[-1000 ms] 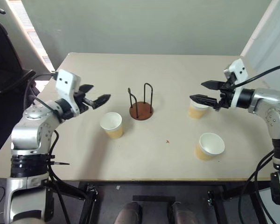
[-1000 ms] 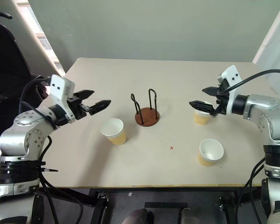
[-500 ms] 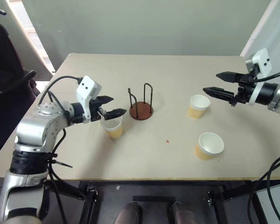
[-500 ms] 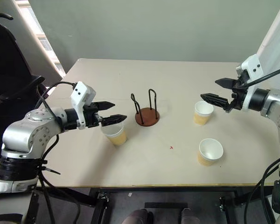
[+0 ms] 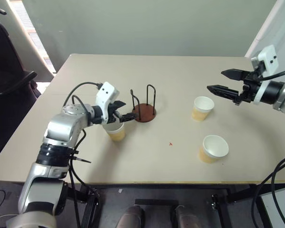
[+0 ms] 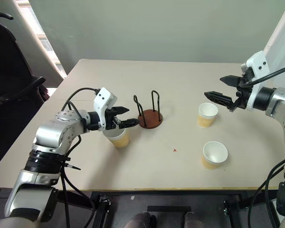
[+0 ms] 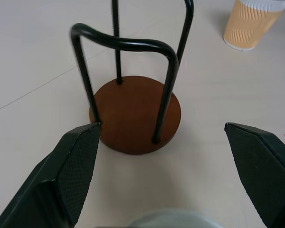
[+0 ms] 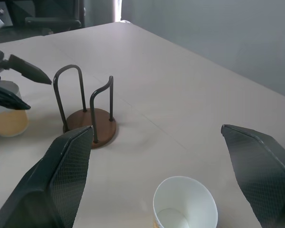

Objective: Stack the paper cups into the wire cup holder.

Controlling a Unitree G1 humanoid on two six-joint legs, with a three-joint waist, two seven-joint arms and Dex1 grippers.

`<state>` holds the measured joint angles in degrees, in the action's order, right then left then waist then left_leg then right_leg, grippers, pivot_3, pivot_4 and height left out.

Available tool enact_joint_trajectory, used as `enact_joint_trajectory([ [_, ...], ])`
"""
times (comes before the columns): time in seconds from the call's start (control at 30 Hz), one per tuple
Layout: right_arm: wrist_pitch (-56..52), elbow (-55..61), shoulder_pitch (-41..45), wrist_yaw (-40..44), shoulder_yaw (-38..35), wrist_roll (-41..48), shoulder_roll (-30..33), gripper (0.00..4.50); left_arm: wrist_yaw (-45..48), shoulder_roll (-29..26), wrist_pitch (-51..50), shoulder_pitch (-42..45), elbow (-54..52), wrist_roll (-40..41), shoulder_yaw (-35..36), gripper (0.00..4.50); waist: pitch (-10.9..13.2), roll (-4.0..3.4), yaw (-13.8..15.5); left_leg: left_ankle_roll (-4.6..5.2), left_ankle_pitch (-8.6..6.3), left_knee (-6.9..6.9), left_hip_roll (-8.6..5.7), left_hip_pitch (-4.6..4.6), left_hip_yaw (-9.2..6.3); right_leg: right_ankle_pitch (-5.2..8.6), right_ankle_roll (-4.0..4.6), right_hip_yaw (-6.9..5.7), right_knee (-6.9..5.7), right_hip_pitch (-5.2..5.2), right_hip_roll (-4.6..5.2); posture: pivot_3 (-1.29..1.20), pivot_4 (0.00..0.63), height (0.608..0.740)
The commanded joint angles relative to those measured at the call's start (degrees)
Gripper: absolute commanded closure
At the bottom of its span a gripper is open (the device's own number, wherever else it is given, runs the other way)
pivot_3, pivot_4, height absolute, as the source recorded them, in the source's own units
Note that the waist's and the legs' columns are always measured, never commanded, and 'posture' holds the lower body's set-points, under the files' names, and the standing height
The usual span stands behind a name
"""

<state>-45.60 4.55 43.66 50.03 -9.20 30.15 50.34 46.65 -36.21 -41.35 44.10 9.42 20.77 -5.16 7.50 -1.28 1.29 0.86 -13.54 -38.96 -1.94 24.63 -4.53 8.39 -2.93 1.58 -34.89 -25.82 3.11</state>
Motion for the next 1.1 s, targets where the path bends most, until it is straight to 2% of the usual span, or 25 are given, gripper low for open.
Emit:
enact_joint_trajectory([
  [0.03,-0.3,2.8,0.1,-0.7,-2.3,0.9,1.0,0.04,1.5,1.1,3.4,3.6,3.0,-1.9,-0.4,0.00,0.0,0.00,0.0,0.00,0.00,0.00,0.00,0.00,0.00,0.00,0.00,0.00,-0.01,0.00,0.00,0.00,0.150,0.740],
  [0.33,-1.7,5.1,-1.7,-1.8,-3.7,1.5,1.5,0.04,2.9,6.7,8.9,8.1,11.2,-5.6,-2.2,0.00,0.0,0.01,0.1,0.03,-0.01,0.00,0.00,0.03,0.02,-0.08,-0.19,0.00,0.05,0.00,0.01,0.00,0.150,0.740],
  [0.37,-2.0,5.3,-1.9,-1.9,-3.8,1.7,1.5,0.01,2.6,7.4,9.5,8.5,12.1,-6.0,-2.2,0.18,0.0,0.01,0.1,0.03,-0.01,0.00,0.00,0.04,0.02,-0.08,-0.20,0.00,0.05,0.00,0.01,0.00,0.150,0.740],
  [0.47,-2.5,5.9,-2.5,-2.2,-4.1,2.3,1.6,0.00,2.1,9.7,10.7,9.4,14.3,-6.9,-2.0,0.90,0.0,0.01,0.1,0.04,0.00,-0.01,0.00,0.06,0.03,-0.09,-0.23,0.00,0.07,0.00,0.01,0.00,0.150,0.740],
  [0.6,-3.3,7.2,-3.8,-1.6,-4.2,3.3,1.9,0.00,1.8,11.7,12.4,10.1,15.9,-8.2,-1.9,2.43,0.0,0.02,0.1,0.05,0.00,-0.01,0.00,0.06,0.03,-0.09,-0.26,0.00,0.06,0.00,0.01,0.00,0.150,0.740],
  [0.77,-3.7,8.7,-5.3,-0.8,-4.1,4.6,2.7,0.00,2.5,11.6,13.3,9.9,14.8,-8.5,-1.2,4.33,0.0,0.02,0.1,0.08,0.02,-0.02,0.00,0.07,0.07,-0.08,-0.31,0.01,0.07,0.00,0.00,0.00,0.150,0.740],
  [0.8,-3.8,8.9,-5.6,-0.8,-4.2,4.8,2.8,0.00,2.7,11.4,13.7,9.7,14.3,-8.5,-1.0,4.47,0.0,0.02,0.1,0.09,0.03,-0.02,0.00,0.08,0.06,-0.07,-0.33,0.00,0.06,0.00,0.00,0.00,0.150,0.740],
  [0.93,-3.8,9.5,-6.6,-0.8,-4.6,5.5,3.3,0.00,4.5,10.3,15.9,9.2,12.8,-8.4,-0.5,4.47,0.0,0.04,0.1,0.13,0.05,-0.06,0.00,0.10,0.08,-0.06,-0.35,0.00,0.07,0.01,0.01,0.00,0.150,0.740],
  [1.1,-7.8,13.2,-10.4,1.1,-8.1,9.8,7.0,0.00,10.1,9.4,16.7,9.1,9.7,-6.0,-0.3,4.47,0.0,0.04,0.4,0.21,0.10,-0.09,0.00,0.27,0.08,-0.04,-0.41,0.00,0.08,-0.04,0.01,0.00,0.150,0.740],
])
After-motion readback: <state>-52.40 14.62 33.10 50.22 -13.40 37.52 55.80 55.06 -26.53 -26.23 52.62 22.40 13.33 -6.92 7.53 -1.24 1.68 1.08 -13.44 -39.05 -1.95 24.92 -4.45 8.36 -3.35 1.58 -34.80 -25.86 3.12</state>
